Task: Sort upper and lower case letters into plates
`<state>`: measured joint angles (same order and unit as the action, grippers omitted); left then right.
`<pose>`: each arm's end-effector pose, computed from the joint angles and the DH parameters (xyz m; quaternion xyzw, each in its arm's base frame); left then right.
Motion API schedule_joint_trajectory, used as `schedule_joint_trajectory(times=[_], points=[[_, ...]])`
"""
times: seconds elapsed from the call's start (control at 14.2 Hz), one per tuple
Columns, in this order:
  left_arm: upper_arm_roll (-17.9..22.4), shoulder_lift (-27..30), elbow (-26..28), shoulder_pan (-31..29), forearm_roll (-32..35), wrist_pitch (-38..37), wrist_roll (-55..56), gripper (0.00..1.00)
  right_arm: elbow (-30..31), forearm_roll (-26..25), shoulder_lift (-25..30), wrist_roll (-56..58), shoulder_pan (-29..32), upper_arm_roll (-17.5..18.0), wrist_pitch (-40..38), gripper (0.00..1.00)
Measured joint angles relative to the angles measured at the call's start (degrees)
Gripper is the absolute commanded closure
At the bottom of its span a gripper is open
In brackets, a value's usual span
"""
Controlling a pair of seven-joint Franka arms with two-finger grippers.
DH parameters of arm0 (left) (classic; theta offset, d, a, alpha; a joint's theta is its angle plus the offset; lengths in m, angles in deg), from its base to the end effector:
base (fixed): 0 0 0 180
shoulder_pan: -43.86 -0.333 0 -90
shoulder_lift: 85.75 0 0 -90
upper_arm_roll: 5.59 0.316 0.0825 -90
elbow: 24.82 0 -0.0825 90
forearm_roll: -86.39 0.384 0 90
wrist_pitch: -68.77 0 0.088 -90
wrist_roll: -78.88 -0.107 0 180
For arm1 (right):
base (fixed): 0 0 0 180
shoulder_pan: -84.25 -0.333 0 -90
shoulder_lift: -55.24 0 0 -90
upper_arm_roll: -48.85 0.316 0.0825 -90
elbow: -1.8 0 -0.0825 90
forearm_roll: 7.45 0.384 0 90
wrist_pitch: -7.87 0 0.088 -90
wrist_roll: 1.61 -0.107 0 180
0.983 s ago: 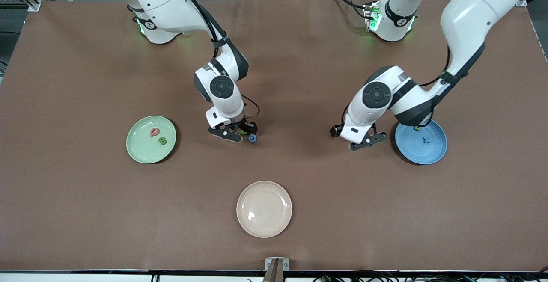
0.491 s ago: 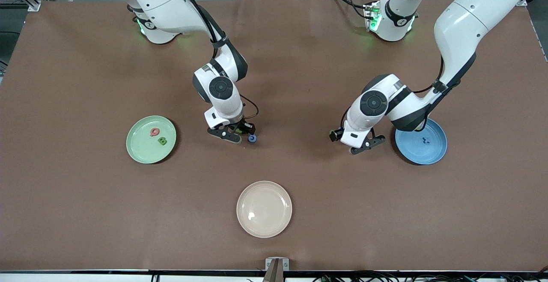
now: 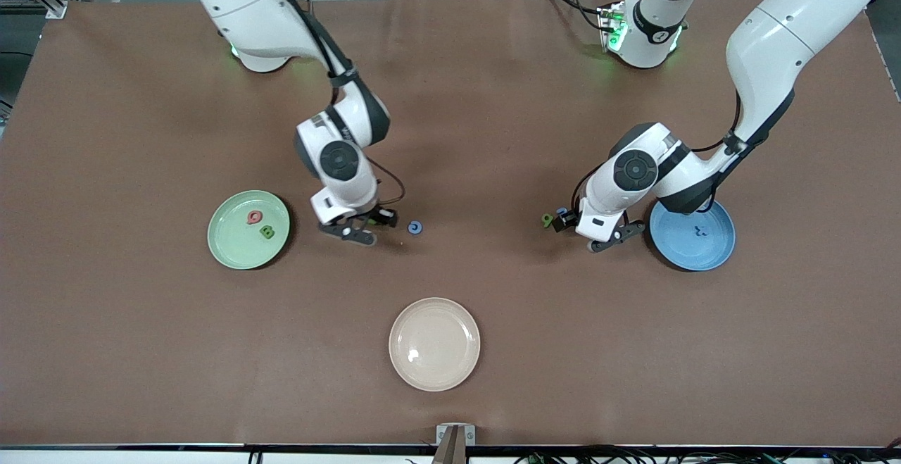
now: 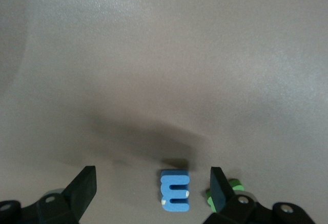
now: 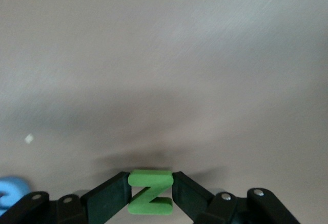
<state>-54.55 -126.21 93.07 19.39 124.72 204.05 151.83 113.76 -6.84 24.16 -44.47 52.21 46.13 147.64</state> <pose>0.5254 -0.2339 0.1864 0.9758 0.2130 -0.0483 0.0065 0.5336 0.3005 0.1923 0.9925 -0.1189 -0.0175 0.0239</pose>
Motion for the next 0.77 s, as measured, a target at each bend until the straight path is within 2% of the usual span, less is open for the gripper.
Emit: schedule_joint_trajectory(times=[0.07, 0.28, 0.63, 0.7, 0.77], points=[[-0.04, 0.0, 0.22, 0.08, 0.0, 0.0, 0.0, 0.06, 0.45, -0.01, 1.86, 5.01, 2.69, -0.11, -1.73, 1.0], [-0.06, 0.0, 0.7, 0.27, 0.0, 0.05, 0.0, 0.24, 2.05, -0.02, 7.19, 20.64, 11.72, -0.23, -6.79, 1.0], [-0.08, 0.0, 1.23, 0.46, 0.0, 0.07, 0.0, 0.26, 6.9, -0.04, 9.28, 37.89, 22.66, -0.22, -6.8, 0.98], [-0.08, 0.0, 1.26, 0.47, 0.0, 0.07, 0.0, 0.26, 7.43, -0.05, 9.27, 39.79, 24.08, -0.2, -6.61, 0.94], [-0.09, 0.0, 1.27, 0.49, 0.0, 0.09, 0.0, 0.26, 7.75, -0.05, 9.27, 41.46, 25.32, -0.18, -6.54, 0.76]])
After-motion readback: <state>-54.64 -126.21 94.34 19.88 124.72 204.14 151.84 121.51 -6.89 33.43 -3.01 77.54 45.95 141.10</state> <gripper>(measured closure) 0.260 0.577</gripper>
